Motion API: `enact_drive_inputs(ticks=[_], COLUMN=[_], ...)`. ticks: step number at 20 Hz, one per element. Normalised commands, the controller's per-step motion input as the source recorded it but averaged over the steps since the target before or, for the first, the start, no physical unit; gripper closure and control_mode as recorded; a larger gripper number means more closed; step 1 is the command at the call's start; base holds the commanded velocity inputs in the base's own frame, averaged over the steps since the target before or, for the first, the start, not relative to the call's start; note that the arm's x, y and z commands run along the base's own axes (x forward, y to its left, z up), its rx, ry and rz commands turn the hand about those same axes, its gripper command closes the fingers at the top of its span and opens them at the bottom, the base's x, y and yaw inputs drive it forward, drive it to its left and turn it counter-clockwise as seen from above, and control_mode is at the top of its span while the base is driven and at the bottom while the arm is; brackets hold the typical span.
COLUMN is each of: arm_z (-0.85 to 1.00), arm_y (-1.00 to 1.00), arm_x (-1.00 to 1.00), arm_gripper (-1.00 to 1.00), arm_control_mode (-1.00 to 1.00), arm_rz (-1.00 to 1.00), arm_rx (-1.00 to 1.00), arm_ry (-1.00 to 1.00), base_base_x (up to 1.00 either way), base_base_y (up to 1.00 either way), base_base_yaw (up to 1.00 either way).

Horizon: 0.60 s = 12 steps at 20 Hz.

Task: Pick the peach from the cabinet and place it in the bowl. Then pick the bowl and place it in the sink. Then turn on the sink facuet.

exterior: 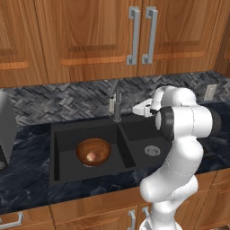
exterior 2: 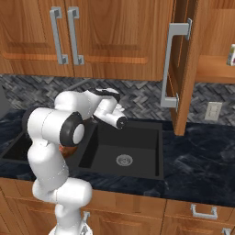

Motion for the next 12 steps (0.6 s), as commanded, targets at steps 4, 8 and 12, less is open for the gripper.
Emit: enact_drive_inputs(ticks=[4, 8, 12], arm_z=[-0.20, -0.02, 0.00], arm_y=[0.00, 0.00, 0.00], arm_x=[0.39, 0.40, 0.43], arm_gripper=[-1.00, -1.00, -1.00], arm_control_mode=[-1.00, -1.00, -1.00], arm_rz=[0.00, 0.00, 0.00], arm_rx=[0.00, 0.00, 0.00], arm_ry=[0.00, 0.00, 0.00], base_base_x=[0.00, 0.00, 0.00], base_base_y=[0.00, 0.00, 0.00], base_base_yaw=[0.00, 0.00, 0.00])
